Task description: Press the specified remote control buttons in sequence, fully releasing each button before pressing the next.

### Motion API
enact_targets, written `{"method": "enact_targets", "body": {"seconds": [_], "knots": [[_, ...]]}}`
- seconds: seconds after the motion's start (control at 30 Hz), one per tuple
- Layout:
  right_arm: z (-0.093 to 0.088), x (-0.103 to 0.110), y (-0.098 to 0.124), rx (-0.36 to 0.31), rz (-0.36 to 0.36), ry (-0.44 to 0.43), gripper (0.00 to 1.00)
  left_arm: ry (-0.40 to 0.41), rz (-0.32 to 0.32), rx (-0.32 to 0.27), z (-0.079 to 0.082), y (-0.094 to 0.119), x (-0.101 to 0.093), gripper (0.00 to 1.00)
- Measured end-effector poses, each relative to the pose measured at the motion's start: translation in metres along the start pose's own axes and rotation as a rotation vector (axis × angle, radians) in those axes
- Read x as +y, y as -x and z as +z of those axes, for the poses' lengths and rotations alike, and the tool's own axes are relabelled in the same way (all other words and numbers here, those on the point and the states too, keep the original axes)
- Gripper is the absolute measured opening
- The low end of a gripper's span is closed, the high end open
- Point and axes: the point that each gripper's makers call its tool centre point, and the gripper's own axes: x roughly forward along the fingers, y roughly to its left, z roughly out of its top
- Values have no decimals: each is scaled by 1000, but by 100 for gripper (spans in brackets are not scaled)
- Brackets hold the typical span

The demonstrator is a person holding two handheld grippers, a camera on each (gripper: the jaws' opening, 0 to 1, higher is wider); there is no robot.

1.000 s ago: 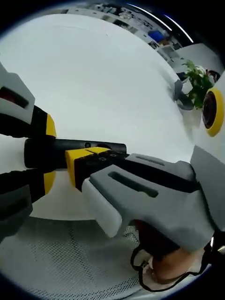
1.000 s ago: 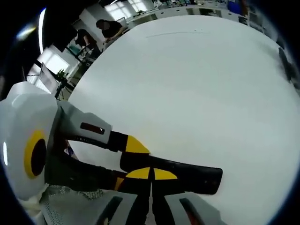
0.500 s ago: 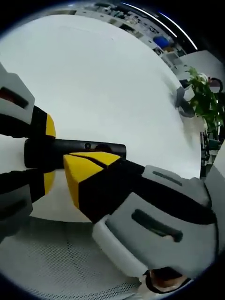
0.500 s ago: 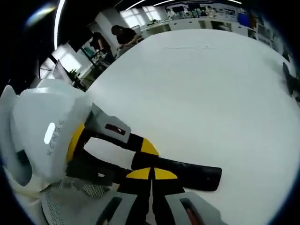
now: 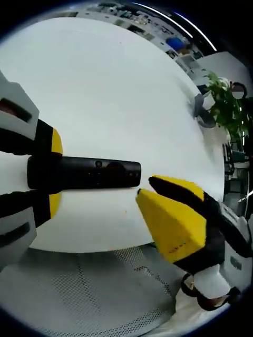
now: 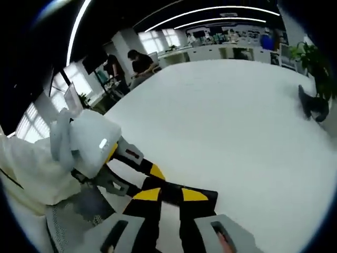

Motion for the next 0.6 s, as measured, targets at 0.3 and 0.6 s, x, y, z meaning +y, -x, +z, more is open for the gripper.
{"method": "enact_targets", "body": {"seconds": [0.3,0.6], "knots": [[24,-1,18,-125,18,13,15,1,9,-7,5,-2,23,22],[22,3,21,-138,24,-7,18,-14,27,7,8,-1,62,22]]}}
